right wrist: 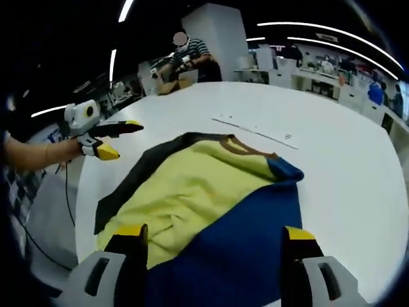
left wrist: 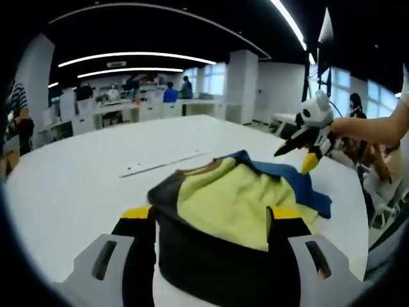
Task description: Fold the garment on the visible template until the final outline fits inside the template.
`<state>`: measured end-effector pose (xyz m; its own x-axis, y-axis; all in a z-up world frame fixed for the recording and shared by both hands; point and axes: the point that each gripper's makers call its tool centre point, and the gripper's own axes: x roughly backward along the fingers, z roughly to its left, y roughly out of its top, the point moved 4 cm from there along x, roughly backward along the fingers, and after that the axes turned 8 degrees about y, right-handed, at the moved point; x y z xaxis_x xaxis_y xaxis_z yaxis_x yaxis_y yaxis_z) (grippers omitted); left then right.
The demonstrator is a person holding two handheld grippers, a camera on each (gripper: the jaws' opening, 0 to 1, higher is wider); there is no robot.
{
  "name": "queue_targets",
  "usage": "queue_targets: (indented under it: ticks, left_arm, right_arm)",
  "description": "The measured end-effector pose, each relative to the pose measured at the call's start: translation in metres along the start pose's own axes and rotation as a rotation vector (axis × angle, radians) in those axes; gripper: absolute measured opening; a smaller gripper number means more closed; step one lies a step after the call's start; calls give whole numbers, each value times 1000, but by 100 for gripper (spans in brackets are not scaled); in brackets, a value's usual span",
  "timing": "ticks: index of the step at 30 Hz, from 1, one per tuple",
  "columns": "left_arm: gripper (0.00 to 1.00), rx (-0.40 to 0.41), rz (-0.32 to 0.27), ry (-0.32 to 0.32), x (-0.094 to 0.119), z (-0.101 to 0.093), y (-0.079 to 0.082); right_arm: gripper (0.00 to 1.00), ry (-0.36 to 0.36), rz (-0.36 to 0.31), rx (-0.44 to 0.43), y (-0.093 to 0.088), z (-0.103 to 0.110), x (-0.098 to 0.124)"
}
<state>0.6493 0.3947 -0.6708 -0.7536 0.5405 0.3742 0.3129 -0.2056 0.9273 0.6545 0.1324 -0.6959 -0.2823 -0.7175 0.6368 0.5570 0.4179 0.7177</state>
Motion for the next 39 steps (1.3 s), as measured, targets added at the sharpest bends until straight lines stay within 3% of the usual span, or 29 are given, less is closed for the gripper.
queue_targets:
  ticks: [3, 10, 18, 30, 39]
  left_arm:
    - [73, 34, -27, -17, 8, -6, 4]
    - [80, 28, -32, -45, 28, -23, 0]
    - [79, 68, -2, -95, 53, -40, -13]
    - [65, -34, 104, -183, 76, -81, -57]
    - [47, -110, 187, -207, 83, -96, -87]
  right_arm:
    - [85, 14, 17, 23, -6, 12, 7]
    - [84, 52, 63, 55, -27, 37, 20]
    - [81, 103, 113, 36, -64, 59, 27]
    - [70, 117, 157, 58, -101, 79, 27]
    - [53, 83, 173, 182, -112, 82, 28]
